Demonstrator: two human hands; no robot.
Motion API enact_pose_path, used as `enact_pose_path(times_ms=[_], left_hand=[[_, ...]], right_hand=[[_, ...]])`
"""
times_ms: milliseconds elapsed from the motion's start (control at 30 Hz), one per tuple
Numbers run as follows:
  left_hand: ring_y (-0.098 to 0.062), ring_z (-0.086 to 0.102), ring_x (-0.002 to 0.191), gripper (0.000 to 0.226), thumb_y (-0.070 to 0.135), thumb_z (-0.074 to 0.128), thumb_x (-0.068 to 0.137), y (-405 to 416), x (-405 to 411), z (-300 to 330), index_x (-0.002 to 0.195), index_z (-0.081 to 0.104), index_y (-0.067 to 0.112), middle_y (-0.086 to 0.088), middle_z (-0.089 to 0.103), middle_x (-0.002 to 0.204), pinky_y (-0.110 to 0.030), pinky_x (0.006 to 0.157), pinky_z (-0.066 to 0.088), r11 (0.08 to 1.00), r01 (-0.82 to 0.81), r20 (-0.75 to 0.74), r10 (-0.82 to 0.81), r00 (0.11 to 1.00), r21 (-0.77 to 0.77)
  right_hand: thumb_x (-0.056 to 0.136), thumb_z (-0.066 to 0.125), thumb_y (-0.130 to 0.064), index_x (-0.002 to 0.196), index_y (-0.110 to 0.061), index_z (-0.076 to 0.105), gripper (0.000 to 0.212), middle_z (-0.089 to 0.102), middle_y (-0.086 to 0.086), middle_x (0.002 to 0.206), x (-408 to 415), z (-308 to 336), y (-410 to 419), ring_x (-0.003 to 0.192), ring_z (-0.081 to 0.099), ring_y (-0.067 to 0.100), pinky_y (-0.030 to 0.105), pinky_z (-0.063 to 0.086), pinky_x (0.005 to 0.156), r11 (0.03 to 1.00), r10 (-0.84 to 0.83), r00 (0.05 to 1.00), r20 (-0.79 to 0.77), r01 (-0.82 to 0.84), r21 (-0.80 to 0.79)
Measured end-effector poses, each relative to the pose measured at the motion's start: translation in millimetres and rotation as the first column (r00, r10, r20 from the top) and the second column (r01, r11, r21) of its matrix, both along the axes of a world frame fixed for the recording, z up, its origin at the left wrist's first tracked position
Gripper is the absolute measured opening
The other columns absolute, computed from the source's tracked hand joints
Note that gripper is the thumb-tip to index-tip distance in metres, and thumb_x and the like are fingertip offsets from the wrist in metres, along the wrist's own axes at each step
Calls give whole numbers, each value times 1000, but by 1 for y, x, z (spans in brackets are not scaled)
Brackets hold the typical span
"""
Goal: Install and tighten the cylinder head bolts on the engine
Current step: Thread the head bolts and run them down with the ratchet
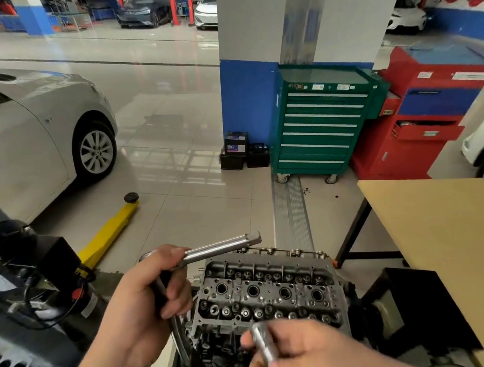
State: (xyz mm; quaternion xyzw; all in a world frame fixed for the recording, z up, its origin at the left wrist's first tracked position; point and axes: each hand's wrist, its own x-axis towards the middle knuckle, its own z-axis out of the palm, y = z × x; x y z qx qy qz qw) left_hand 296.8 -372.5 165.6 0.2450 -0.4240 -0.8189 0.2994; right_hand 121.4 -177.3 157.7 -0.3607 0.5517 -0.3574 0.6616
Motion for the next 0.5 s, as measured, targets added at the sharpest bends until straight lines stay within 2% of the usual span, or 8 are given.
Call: enact_pose_path(times_ms=[33,133,233,300,400,500], left_hand=[[-14,20,37,14,20,71,77,0,0,0,76,62,10,-5,28,53,-27,42,29,1000,-5,6,5,1000,-5],[-13,19,38,18,18,67,81,1,0,2,69,57,10,-7,27,53,-29,45,22,999,-7,41,9,999,-52],[-13,20,37,28,22,71,74,2,-1,7,68,49,6,-9,28,51,-32,47,18,995,8,67,-2,998,-97],[-13,21,37,30,22,76,70,3,0,8,76,53,3,-7,29,51,-28,45,20,995,20,55,-15,998,-99],[-13,21,37,38,27,80,67,2,2,8,80,54,3,-7,29,50,-24,43,25,994,37,19,-35,999,-103],[-13,22,38,43,28,84,65,1,5,8,79,55,-1,-10,30,51,-22,42,25,989,38,22,-35,999,-146]], right_hand=[[101,62,-10,138,-23,63,39,73,9,115,-6,5,0,93,68,19,36,56,88,996,-55,998,-39,53,-65],[104,58,-19,130,-54,61,44,74,2,101,-26,27,-16,72,60,12,29,51,68,951,-250,911,-329,167,-260],[104,55,-37,121,-72,55,39,74,-8,96,-42,45,-25,71,60,3,22,49,67,908,-308,805,-507,90,-409],[102,58,-46,122,-72,55,33,73,-22,104,-47,53,-27,89,67,-4,11,49,77,884,-323,717,-617,-3,-467],[98,66,-46,128,-61,59,35,66,-38,114,-46,61,-28,109,61,-12,0,42,85,865,-365,622,-693,-49,-499],[93,61,-59,133,-56,56,40,65,-38,115,-45,73,-27,108,60,-11,11,47,89,861,-376,459,-805,-148,-486]])
